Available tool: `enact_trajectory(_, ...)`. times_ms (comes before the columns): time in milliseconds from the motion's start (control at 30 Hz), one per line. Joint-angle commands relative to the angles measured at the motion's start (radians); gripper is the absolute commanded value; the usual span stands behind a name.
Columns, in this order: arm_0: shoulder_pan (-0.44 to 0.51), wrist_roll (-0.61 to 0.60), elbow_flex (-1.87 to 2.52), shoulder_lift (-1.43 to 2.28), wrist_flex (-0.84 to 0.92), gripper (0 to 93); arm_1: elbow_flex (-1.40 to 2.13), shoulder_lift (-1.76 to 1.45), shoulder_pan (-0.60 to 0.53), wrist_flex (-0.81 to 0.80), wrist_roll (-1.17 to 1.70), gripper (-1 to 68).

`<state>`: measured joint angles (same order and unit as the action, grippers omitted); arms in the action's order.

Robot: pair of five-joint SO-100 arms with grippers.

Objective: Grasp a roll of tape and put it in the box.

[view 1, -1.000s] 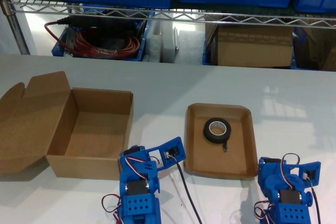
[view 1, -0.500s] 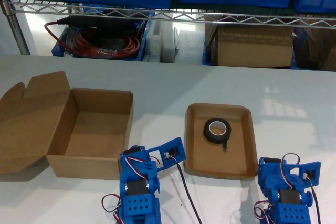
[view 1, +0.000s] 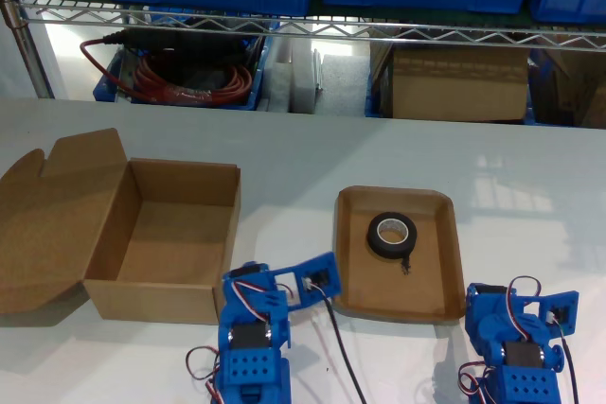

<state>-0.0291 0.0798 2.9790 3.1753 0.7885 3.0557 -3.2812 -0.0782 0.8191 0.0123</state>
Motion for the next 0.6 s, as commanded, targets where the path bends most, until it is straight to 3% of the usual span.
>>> enact_trajectory(0,0.115,-0.063,-0.264,-0.204,-0.011,20.6,0.014,-0.006,-0.003,-0.005,-0.003,0.3)
enact_trajectory(133,0.276,-0.137,-0.561,-0.518,0.028,30.4,0.014,-0.006,-0.003,-0.005,-0.003,0.3)
enact_trajectory(433,0.448,-0.215,-1.052,-1.003,0.291,36.4,0.014,-0.006,-0.003,-0.005,-0.003,0.3)
enact_trajectory(567,0.5,-0.264,-1.184,-1.173,0.321,37.3,0.014,-0.006,-0.003,-0.005,-0.003,0.3)
